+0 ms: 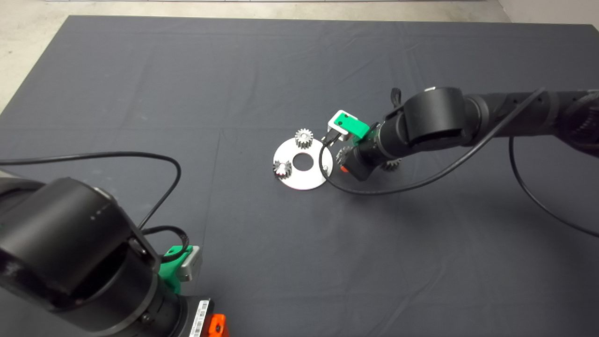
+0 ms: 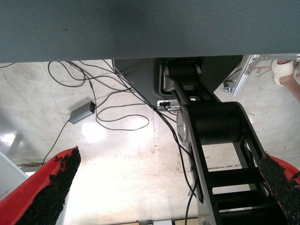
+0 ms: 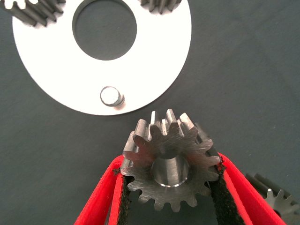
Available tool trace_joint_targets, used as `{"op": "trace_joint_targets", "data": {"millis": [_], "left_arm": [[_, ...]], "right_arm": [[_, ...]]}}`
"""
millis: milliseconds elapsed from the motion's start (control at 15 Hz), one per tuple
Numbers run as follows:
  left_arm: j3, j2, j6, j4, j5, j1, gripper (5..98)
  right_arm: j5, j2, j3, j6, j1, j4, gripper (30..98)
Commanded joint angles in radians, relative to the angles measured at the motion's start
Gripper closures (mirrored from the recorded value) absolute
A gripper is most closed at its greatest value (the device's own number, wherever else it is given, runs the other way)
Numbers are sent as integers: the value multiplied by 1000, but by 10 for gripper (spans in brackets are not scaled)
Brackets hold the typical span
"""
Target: Remove an incorrectly installed larger gear and replace it with the correct smaller gear
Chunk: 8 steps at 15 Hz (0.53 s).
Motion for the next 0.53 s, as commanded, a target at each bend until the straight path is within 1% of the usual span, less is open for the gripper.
{"op": "trace_joint_targets", "data": {"millis": [0,67,200,400,467], "left_arm": [[18,-2,0,-15,4,-7,54],[18,-2,0,-15,4,-7,54],[18,-3,0,-15,4,-7,54],[18,-2,0,-15,4,-7,54],[18,-2,0,-15,4,-7,54]], "right_arm": [[10,56,-80,-22,62,124,900],[9,76,-103,-47,62,158,900],[6,112,-140,-60,62,204,900],[1,177,-199,-86,59,220,900],[-2,187,-209,-89,60,229,899]]}}
